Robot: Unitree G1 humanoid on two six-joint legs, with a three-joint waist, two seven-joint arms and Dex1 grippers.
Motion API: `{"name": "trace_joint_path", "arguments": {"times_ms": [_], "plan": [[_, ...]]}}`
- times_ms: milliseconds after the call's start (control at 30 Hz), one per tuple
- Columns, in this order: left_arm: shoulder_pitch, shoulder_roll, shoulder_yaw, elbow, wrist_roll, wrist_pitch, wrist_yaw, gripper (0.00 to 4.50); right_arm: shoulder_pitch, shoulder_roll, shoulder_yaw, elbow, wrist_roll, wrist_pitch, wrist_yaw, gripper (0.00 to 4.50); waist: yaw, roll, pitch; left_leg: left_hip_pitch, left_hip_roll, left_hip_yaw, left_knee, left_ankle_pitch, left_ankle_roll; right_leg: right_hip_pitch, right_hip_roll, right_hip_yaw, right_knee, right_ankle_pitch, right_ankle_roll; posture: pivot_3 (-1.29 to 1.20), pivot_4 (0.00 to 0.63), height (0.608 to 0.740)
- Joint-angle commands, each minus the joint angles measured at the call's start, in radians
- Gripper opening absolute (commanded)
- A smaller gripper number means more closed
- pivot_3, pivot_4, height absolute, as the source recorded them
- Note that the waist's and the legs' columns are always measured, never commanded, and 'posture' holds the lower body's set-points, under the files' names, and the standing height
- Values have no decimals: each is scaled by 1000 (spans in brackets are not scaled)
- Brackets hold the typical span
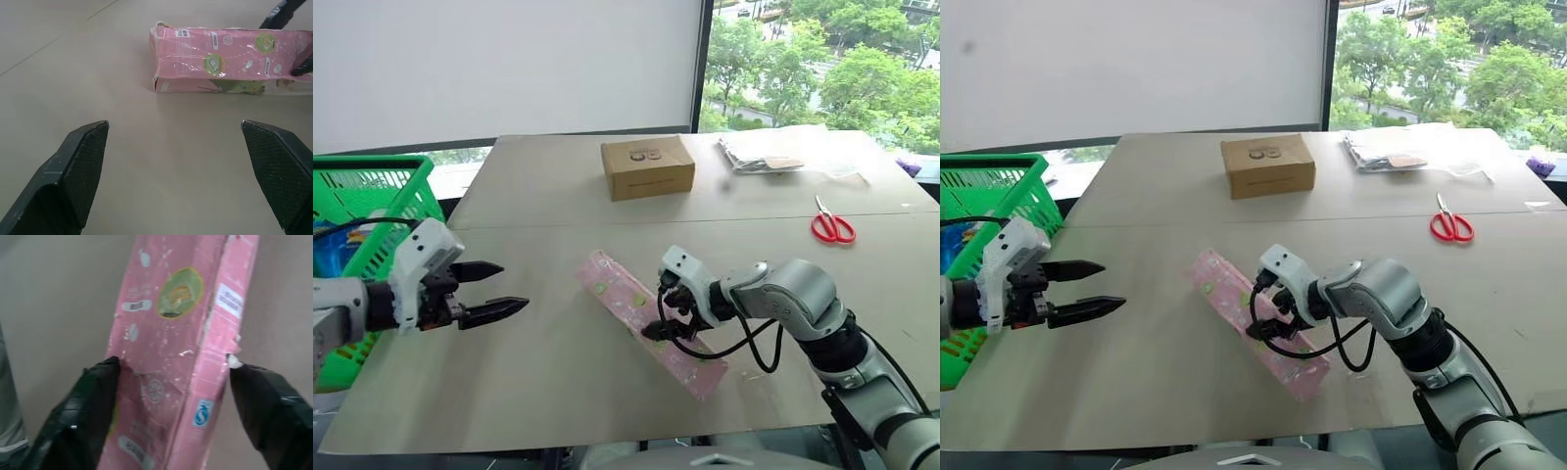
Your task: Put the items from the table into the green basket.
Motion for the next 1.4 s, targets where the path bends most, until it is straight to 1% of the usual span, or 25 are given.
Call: {"name": "trace_joint_path", "arguments": {"times_ms": [33,67,167,200,300,367,433,467,533,600,667,733,833,900,933,1000,1067,1133,1200,1233,1300,1400], "plan": [[-22,8,26,-30,-24,7,16,4500,2,0,-22,11,25,48,0,2244,1,0,0,0,0,0,0,0,0,0,0,0,0,0,0,146,0,740],[-27,9,21,-29,-25,6,20,4500,2,1,-29,12,29,52,-1,1664,0,0,0,0,0,0,0,0,0,0,0,0,0,0,0,136,0,740],[-43,10,5,-21,-29,-1,29,4500,6,3,-45,14,39,60,-1,309,-1,0,0,0,0,0,0,0,0,0,0,0,0,0,0,136,0,740],[-55,5,-5,-19,-32,-5,33,4500,8,9,-55,16,42,58,-1,37,-1,0,0,0,0,0,0,0,0,0,1,0,0,0,0,136,0,740],[-121,-58,-25,-21,-93,4,59,4500,2,31,-93,34,34,-7,-9,37,-1,0,0,0,0,0,0,0,0,0,1,0,0,0,0,136,0,740],[-177,-132,-32,-18,-153,18,101,4500,-18,70,-166,66,24,-128,-11,37,-2,-2,-1,0,1,0,0,0,-1,0,1,0,0,0,0,112,0,740],[-208,-187,-65,-23,-162,34,159,4500,-63,115,-283,106,51,-217,-9,37,-4,-1,-1,0,1,0,0,1,-2,0,1,1,0,1,-1,112,0,740],[-226,-212,-83,-28,-161,38,195,4500,-86,132,-341,123,80,-222,-5,37,-4,0,0,0,1,1,0,1,-2,0,2,1,0,2,-1,104,0,740],[-258,-249,-102,-33,-172,45,243,4500,-112,151,-404,141,117,-225,2,37,-4,1,1,0,1,1,0,2,-3,0,3,2,0,3,-1,104,0,740],[-340,-330,-116,-8,-203,37,315,4500,-144,182,-465,151,168,-226,9,37,-1,-1,0,0,2,0,0,2,-3,0,4,1,0,3,-2,97,0,740],[-429,-427,-109,26,-279,39,372,4500,-173,219,-516,140,236,-214,16,37,5,-1,0,-1,2,-2,-1,2,-3,0,3,-1,0,3,-2,97,0,740],[-496,-507,-93,51,-352,49,420,4500,-182,235,-530,119,284,-205,29,37,-5,-1,-1,-2,2,-3,0,2,-3,-1,3,-2,0,4,-3,89,0,740],[-564,-589,-71,67,-466,40,471,4500,-168,223,-499,95,307,-196,34,37,-12,-1,-1,-2,2,0,-1,2,-3,-1,3,1,0,4,-4,83,0,740],[-606,-645,-53,73,-589,41,522,4500,-159,211,-478,89,307,-204,33,37,-17,-1,-1,-2,2,0,0,2,-3,-1,3,1,0,4,-3,83,0,740],[-612,-658,-61,62,-635,50,530,4500,-155,206,-472,84,311,-212,38,37,-19,-1,-1,-2,2,0,0,2,-3,-1,3,1,0,4,-3,78,0,740],[-598,-661,-103,30,-665,65,530,4500,-147,181,-452,51,343,-209,78,37,-27,-1,-1,-2,2,0,0,2,-3,-1,3,1,0,4,-3,78,0,740],[-586,-656,-141,24,-652,60,532,4500,-136,157,-430,19,364,-220,116,37,-28,-1,-1,-2,2,0,0,2,-3,-1,3,1,0,4,-3,73,0,740],[-583,-655,-159,34,-652,51,540,4500,-131,148,-422,22,364,-233,114,37,-28,-1,-1,-2,2,0,0,2,-3,-1,4,1,0,4,-4,73,0,740],[-586,-651,-171,42,-654,44,534,4500,-127,131,-406,29,341,-256,114,1023,-27,-1,-1,-2,3,1,0,2,-3,-1,5,2,0,4,-4,69,0,740],[-589,-650,-174,47,-651,38,533,4240,-125,119,-398,28,340,-262,123,1408,-27,-1,-1,-2,3,1,0,2,-3,-1,5,2,0,4,-4,69,0,740],[-593,-648,-177,54,-643,20,531,3587,-123,110,-395,29,353,-261,129,2417,-27,-1,-1,-1,3,1,1,2,-3,0,6,2,0,4,-4,69,0,740],[-613,-645,-164,74,-613,-27,544,2252,-118,93,-399,42,339,-273,113,3820,-27,-1,-1,-1,4,1,1,2,-4,0,6,2,0,4,-4,75,0,740]]}}
